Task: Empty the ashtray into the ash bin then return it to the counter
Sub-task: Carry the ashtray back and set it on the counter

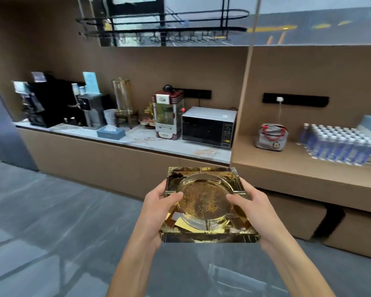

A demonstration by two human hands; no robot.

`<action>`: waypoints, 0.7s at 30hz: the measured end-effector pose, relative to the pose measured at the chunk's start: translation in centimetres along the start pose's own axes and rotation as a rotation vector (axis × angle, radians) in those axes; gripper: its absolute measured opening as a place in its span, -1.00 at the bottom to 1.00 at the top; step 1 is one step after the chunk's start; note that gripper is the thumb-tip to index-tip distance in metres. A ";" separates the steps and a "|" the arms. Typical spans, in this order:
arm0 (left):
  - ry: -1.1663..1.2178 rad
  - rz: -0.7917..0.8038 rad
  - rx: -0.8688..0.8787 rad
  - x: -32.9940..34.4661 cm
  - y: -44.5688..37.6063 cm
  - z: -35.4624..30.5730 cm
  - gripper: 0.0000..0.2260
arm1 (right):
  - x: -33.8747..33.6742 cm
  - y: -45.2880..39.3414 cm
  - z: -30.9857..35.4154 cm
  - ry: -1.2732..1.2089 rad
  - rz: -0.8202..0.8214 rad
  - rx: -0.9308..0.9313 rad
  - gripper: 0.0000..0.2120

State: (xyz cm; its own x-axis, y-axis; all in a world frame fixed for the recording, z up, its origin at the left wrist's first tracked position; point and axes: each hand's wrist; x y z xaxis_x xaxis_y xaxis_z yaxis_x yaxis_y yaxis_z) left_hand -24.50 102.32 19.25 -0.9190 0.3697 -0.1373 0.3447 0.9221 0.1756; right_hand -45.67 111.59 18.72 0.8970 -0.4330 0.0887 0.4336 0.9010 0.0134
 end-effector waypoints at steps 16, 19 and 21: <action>0.091 -0.257 -0.031 -7.7 -20.8 -1.9 -0.69 | 10.3 -26.2 -1.7 -0.051 0.242 0.070 -0.45; 0.106 -0.293 -0.027 -8.5 -25.3 -2.9 -0.68 | 11.9 -31.5 -1.2 -0.066 0.285 0.063 -0.47; 0.110 -0.316 -0.020 -9.1 -28.1 -3.4 -0.65 | 12.9 -34.5 -0.7 -0.070 0.311 0.065 -0.47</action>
State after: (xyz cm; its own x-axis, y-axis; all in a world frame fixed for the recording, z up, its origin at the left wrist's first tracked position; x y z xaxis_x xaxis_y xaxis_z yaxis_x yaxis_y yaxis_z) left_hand -26.52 72.64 18.82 -0.9953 0.0502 -0.0824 0.0365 0.9864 0.1601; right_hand -48.98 74.92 18.73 0.9766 -0.1360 0.1669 0.1314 0.9906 0.0383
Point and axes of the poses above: each hand's wrist, its own y-axis away from the middle knuckle, its own x-axis out of the palm, z = x × y, and after that the axes turned 11 degrees about -y, right-handed
